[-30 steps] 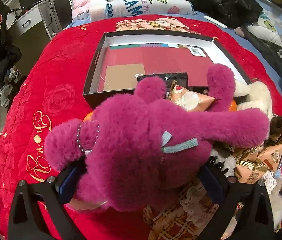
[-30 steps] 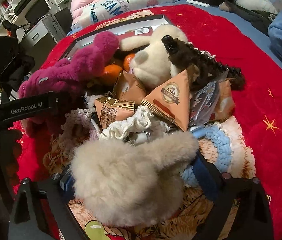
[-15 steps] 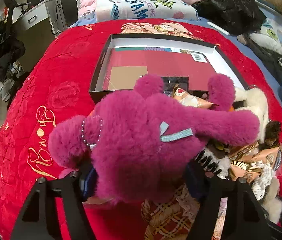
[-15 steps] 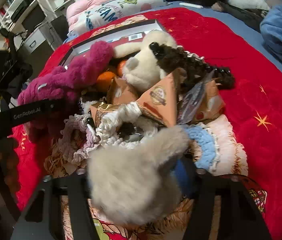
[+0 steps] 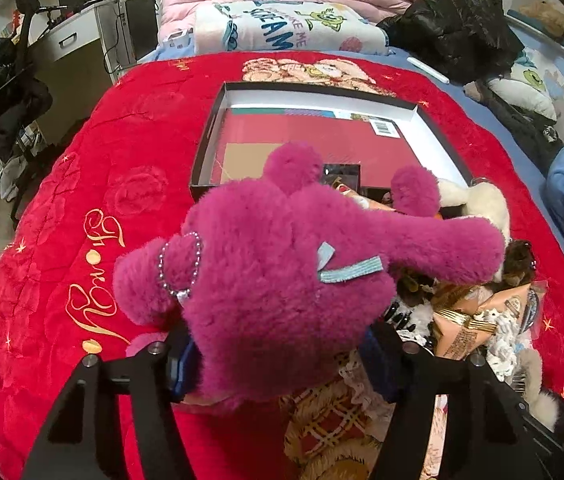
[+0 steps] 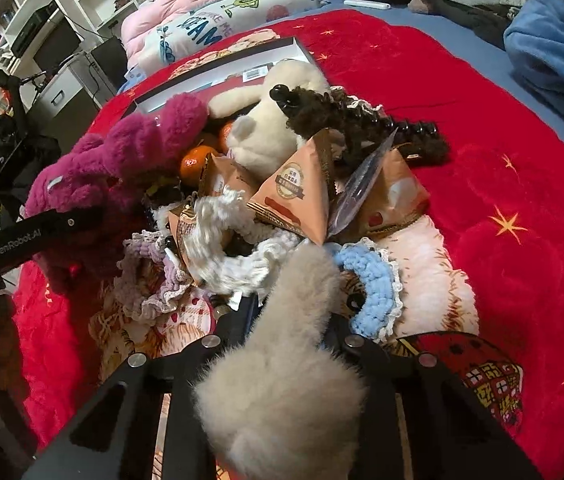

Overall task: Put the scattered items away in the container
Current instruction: 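Lift and carry both plushes toward the black-framed box with both grippers, then lower both plushes into the box and open both grippers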

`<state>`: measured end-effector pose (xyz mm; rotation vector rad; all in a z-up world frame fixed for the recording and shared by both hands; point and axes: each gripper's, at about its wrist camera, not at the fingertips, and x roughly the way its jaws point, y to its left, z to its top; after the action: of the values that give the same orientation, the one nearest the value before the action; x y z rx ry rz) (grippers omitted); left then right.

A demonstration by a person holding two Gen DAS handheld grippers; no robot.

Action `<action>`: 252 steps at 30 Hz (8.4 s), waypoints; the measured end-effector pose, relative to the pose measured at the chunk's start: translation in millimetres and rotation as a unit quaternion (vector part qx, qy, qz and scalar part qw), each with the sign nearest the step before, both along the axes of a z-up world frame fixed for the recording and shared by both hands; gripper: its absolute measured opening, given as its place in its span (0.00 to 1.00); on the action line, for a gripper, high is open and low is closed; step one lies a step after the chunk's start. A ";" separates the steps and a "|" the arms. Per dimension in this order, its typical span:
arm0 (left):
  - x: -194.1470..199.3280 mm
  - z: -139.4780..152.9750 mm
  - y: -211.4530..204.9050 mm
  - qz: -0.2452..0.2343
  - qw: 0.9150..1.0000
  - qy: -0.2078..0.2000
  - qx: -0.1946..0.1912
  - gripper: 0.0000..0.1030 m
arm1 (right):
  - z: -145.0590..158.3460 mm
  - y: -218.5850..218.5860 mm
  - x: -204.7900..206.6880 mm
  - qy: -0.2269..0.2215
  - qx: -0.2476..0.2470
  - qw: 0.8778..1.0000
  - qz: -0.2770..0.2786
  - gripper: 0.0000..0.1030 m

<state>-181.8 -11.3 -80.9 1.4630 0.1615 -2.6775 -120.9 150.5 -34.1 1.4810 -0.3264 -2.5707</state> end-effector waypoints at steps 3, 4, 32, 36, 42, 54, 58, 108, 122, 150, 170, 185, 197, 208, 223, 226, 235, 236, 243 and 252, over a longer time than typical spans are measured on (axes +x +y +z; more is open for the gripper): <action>4.4 4.9 -1.4 0.002 1.000 0.006 0.005 0.66 | 2.6 -0.3 4.6 0.004 0.002 1.000 0.002 0.20; 5.7 5.8 -1.8 0.003 1.000 0.008 0.005 0.66 | 3.6 0.2 5.8 0.006 0.001 1.000 0.003 0.18; 55.7 85.3 11.3 -0.024 0.992 0.127 -0.010 0.66 | 105.2 -12.6 46.2 0.222 0.007 0.974 0.029 0.14; 65.4 97.5 12.6 -0.028 0.990 0.140 -0.007 0.66 | 117.4 -11.6 45.0 0.227 -0.006 0.974 0.027 0.14; 72.3 106.7 10.1 -0.028 0.988 0.149 0.003 0.66 | 140.1 -10.7 49.9 0.249 -0.009 0.968 0.028 0.14; 65.0 123.1 10.9 -0.025 0.988 0.154 0.002 0.66 | 175.4 -15.9 36.4 0.271 -0.003 0.961 0.052 0.14; 53.1 131.3 3.2 -0.022 0.988 0.155 -0.001 0.66 | 187.6 -25.0 16.3 0.275 0.004 0.960 0.059 0.14; 30.5 49.0 7.0 -0.025 0.997 0.067 -0.001 0.66 | 60.3 -15.3 -52.4 0.105 0.014 0.992 0.066 0.37; 23.4 39.0 10.5 -0.031 0.998 0.049 -0.004 0.67 | 39.6 -18.2 -59.5 0.069 -0.007 0.995 0.069 0.22; 28.8 68.6 7.0 -0.023 0.995 0.093 -0.005 0.67 | 109.9 -14.8 -46.6 0.162 -0.022 0.984 0.067 0.13; -10.5 92.1 0.6 -0.023 0.995 0.100 0.016 0.67 | 132.8 -20.1 -81.6 0.167 -0.035 0.983 0.066 0.13; -112.6 60.2 -26.5 0.003 0.996 0.089 0.004 0.67 | 121.5 -28.1 -179.2 0.161 -0.031 0.984 0.069 0.13; -160.8 -10.9 -4.0 -0.042 0.997 0.060 -0.035 0.67 | 38.3 -39.8 -248.1 0.105 -0.027 0.992 0.070 0.13; -166.7 -30.5 -1.1 -0.032 0.997 0.058 -0.027 0.67 | 11.3 -48.8 -253.7 0.072 0.004 0.995 0.071 0.14; -163.5 -32.2 2.6 -0.023 0.997 0.052 -0.049 0.71 | 6.6 -47.6 -253.1 0.065 -0.001 0.996 0.060 0.18; -165.9 -32.4 4.8 -0.025 0.997 0.047 -0.052 0.77 | 7.4 -47.0 -252.7 0.064 -0.001 0.996 0.057 0.21; -156.6 -20.9 1.6 -0.037 0.997 0.065 -0.032 1.00 | 11.4 -38.9 -254.8 0.060 -0.023 0.997 0.049 0.93; -155.4 -18.5 -0.2 -0.035 0.997 0.067 -0.028 1.00 | 13.2 -38.1 -254.7 0.062 -0.023 0.997 0.050 1.00; -149.8 -4.0 -5.6 -0.030 0.996 0.085 -0.017 1.00 | 25.4 -30.1 -251.6 0.085 -0.034 0.995 0.047 1.00; -145.5 2.3 -11.0 -0.024 0.996 0.088 -0.019 1.00 | 32.2 -28.2 -249.4 0.090 -0.042 0.994 0.047 1.00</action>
<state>-327.3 -22.3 -78.6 1.2337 0.0873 -2.8303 -370.3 122.4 -1.9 1.1970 -0.3283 -2.5565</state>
